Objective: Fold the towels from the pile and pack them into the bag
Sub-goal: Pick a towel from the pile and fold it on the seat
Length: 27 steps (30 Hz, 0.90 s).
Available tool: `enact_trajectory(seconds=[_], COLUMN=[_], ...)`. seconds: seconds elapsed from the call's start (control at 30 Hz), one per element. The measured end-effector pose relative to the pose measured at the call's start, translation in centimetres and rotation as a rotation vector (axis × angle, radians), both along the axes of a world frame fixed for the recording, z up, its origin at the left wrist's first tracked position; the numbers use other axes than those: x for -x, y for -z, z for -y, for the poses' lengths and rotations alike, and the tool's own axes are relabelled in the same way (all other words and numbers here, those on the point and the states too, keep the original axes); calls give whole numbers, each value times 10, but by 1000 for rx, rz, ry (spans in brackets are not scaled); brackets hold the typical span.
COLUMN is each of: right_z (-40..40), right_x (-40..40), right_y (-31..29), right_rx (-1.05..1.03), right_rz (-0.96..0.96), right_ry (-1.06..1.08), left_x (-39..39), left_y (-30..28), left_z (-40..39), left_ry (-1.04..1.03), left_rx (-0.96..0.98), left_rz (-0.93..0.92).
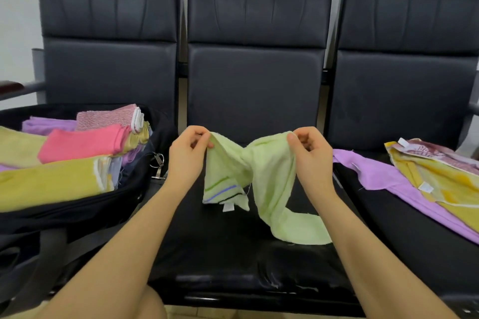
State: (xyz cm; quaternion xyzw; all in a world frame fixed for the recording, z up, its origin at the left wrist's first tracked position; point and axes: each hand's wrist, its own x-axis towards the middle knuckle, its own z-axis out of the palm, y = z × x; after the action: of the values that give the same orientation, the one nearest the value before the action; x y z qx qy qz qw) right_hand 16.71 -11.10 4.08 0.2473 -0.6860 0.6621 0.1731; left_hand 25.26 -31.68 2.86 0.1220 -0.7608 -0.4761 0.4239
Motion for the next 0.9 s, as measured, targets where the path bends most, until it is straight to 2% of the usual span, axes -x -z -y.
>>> enact_trajectory(seconds=[0.1,0.27,0.37,0.53,0.63,0.77,0.83,0.9], right_z=[-7,-15,-12,0,12,32,37,39], right_x=[5,14,10,12,10,9,11,15], right_y=[7,41,46,49,64,87,96,101], right_rx=[-102,-710,-744,-976,-1072,-1152,-1210,-1149], right_rz=[-9,18,84,-150,-173,-160,-162,-149], right_ry=[16,15,-27,168,106,70,41,27], left_x=[1,7,8,17,24,32,36,39], left_y=[2,35,50,60,71,87,93,96], left_z=[1,4,6,-3,-5,-8,-12,-14], left_ry=[17,71,58,46,57,168,159,112], left_rx=[-87,-15,0,86,94,77,133,220], left_rz=[3,259,325,403,458,598,641,663])
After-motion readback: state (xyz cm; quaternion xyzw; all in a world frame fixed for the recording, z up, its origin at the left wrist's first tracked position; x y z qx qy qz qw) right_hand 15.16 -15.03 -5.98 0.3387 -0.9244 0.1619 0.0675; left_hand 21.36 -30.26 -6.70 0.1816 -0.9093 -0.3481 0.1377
